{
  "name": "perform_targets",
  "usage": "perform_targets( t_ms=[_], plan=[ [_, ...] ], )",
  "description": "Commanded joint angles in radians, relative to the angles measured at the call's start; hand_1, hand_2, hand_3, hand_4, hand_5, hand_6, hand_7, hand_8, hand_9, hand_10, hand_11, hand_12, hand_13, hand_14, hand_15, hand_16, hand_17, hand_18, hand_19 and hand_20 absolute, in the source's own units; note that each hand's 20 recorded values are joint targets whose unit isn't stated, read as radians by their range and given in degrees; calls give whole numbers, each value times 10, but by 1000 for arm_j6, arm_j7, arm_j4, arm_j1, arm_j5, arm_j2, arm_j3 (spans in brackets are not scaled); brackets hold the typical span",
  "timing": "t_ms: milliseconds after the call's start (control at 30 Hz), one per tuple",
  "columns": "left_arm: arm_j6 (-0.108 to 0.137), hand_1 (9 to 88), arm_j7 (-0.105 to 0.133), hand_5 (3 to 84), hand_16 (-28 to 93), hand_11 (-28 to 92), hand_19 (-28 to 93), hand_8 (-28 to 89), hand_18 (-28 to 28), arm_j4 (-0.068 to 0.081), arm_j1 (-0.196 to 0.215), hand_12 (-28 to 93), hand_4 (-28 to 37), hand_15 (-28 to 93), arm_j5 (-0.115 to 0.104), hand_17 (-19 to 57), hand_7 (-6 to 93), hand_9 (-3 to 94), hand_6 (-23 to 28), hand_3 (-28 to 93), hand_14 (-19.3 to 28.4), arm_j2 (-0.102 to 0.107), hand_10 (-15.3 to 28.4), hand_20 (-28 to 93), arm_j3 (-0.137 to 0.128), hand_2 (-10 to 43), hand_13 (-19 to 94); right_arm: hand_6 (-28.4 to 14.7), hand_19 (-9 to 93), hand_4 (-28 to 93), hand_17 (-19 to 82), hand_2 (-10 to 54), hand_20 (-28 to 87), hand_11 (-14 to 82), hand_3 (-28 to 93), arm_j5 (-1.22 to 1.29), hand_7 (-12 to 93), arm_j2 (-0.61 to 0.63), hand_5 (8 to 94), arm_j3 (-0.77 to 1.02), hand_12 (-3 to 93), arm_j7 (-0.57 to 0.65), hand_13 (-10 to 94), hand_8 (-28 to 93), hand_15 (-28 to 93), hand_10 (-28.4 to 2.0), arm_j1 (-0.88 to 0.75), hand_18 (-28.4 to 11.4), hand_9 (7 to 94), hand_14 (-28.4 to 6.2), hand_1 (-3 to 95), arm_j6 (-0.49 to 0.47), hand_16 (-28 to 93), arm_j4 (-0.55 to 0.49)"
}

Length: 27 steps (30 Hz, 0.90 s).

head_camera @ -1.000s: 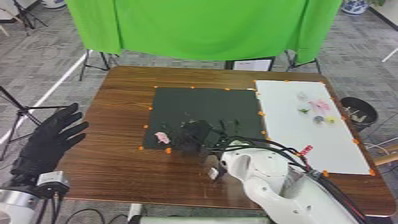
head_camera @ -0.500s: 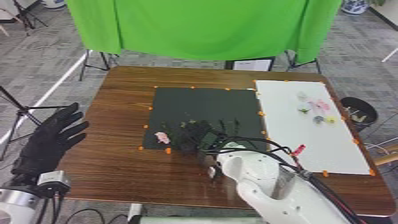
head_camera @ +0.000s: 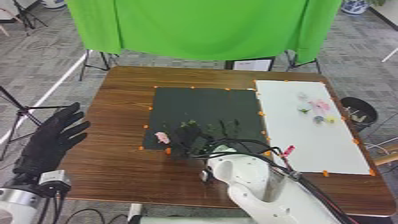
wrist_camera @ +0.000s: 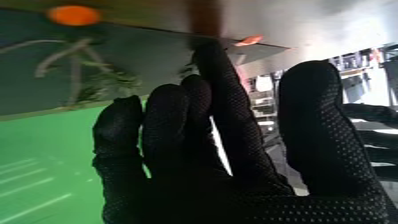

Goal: Arrange flowers

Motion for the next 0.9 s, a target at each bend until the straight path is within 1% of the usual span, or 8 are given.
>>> perform_targets(
  t_ms=[33,267,467,667,733,800,833,900],
  plan=[
    [1,231,-8,255,34,176,374,-96,232,5,-2,204,-283,243,-1,-121,188,198,35,681,153,-1,109,93,6,-45,162,-43,799,178,158,279,655,645,932,-17,207,-30,610,-22,575,-16,328,-113,897,-191,-6,-237,327,-186,-26,-18,409,2],
    [0,232,-9,256,35,176,374,-96,232,5,0,204,-283,243,0,-121,188,198,35,681,153,-4,109,92,3,-44,162,-43,800,173,161,273,654,646,932,-20,211,-22,610,0,573,4,330,-114,896,-190,-7,-237,330,-187,-26,-4,407,-5],
    [7,232,-4,255,34,177,375,-96,232,-3,18,203,-283,243,1,-122,188,198,35,680,153,-15,109,92,-8,-44,162,-44,801,150,161,275,653,646,932,31,218,29,607,80,568,5,339,-111,895,-190,1,-238,336,-185,-26,33,402,-57],
    [12,232,1,256,35,176,374,-96,232,-11,33,203,-283,244,1,-121,187,198,35,682,154,-25,109,92,-16,-45,162,-42,803,134,164,260,650,641,932,207,315,146,539,212,568,35,344,-116,893,-191,11,-239,336,-185,-25,135,398,-136],
    [13,232,1,256,34,176,374,-96,232,-13,35,203,-283,244,2,-121,187,198,36,682,153,-28,109,92,-19,-45,162,-39,804,108,165,260,649,634,932,268,378,196,488,267,562,54,337,-139,889,-192,8,-239,324,-184,-18,190,396,-149],
    [15,232,6,256,34,176,375,-96,232,-14,38,204,-283,244,2,-121,187,198,36,682,153,-27,109,92,-18,-45,162,-39,798,33,163,244,647,628,932,292,410,252,463,323,551,91,332,-145,886,-194,-2,-238,317,-182,3,251,390,-151],
    [14,232,5,256,34,176,375,-96,232,-15,40,204,-283,244,2,-121,187,198,36,683,153,-28,109,92,-20,-45,162,-40,797,-18,162,204,645,620,932,273,414,284,461,334,527,126,336,-146,884,-194,-3,-238,323,-179,30,297,378,-141],
    [16,232,8,256,34,177,375,-95,232,-16,43,204,-283,244,2,-121,187,198,36,682,153,-30,109,92,-21,-44,162,-40,797,-119,170,114,636,607,931,228,427,341,459,378,473,173,352,-152,874,-189,-18,-236,333,-170,86,315,354,-116]
  ],
)
